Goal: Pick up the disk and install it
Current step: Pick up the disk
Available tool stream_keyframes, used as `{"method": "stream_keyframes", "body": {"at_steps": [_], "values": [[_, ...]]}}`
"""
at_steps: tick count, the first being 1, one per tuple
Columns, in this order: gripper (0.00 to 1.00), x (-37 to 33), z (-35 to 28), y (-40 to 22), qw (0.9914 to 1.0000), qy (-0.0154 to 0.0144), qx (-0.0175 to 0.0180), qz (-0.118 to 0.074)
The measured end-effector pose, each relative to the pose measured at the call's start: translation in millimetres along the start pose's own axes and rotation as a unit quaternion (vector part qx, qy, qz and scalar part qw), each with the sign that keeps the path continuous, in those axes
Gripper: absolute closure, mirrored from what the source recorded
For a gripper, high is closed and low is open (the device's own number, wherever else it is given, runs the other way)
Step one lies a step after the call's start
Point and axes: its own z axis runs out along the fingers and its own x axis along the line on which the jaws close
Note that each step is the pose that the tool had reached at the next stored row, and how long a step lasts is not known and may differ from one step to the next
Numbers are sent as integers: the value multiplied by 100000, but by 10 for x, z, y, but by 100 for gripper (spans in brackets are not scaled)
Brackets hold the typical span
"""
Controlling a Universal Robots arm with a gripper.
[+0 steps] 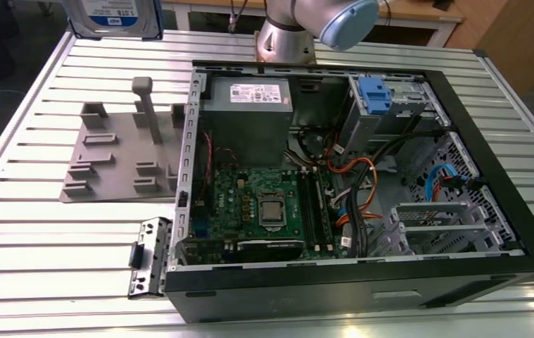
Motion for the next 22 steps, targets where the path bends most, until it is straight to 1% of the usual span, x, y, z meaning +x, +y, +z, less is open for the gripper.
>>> {"method": "stream_keyframes", "body": {"at_steps": [11, 22], "values": [[64, 179, -1, -8, 100000, 4, -5, 0], [64, 334, -2, -22, 100000, 1, 0, 1]]}}
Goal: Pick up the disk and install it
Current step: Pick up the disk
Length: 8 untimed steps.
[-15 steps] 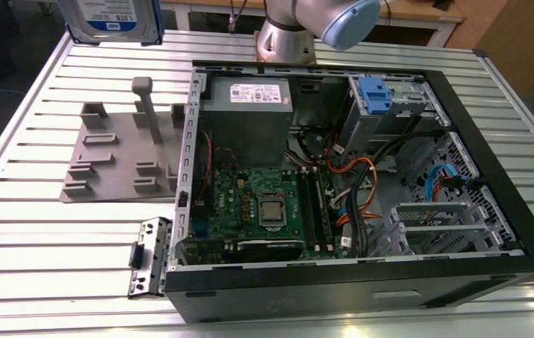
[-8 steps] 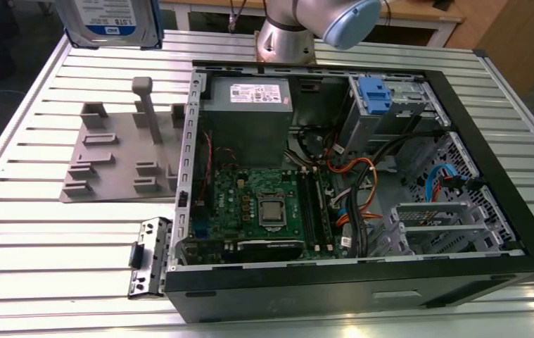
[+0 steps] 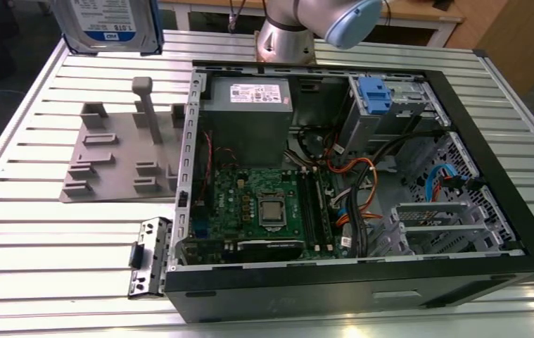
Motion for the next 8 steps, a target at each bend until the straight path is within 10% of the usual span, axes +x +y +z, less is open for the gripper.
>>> {"method": "stream_keyframes", "body": {"at_steps": [8], "values": [[64, 111, 0, -10, 100000, -5, 4, 1]]}}
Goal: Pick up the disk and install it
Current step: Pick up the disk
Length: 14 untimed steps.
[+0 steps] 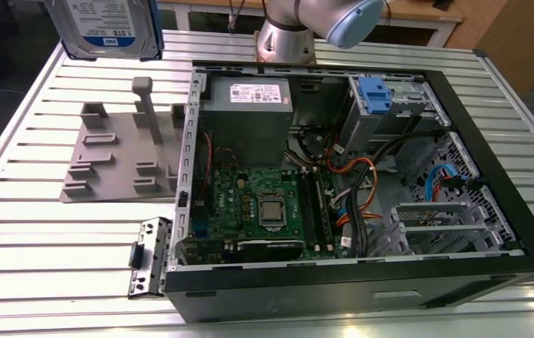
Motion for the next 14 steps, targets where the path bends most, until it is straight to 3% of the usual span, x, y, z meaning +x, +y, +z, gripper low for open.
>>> {"method": "stream_keyframes", "body": {"at_steps": [14], "values": [[64, 184, -2, -15, 100000, 2, -4, -1]]}}
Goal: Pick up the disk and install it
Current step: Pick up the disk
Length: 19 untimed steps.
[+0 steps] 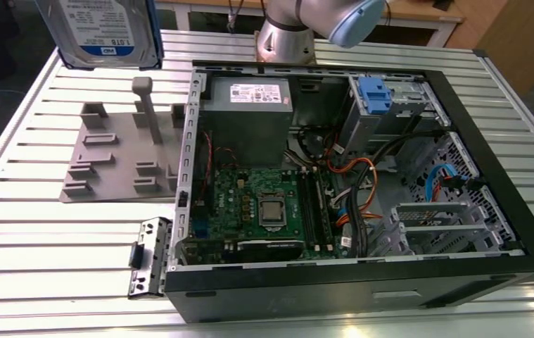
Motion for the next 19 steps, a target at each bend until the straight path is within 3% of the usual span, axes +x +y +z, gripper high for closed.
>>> {"method": "stream_keyframes", "body": {"at_steps": [19], "values": [[64, 221, -1, -18, 100000, 1, -1, 3]]}}
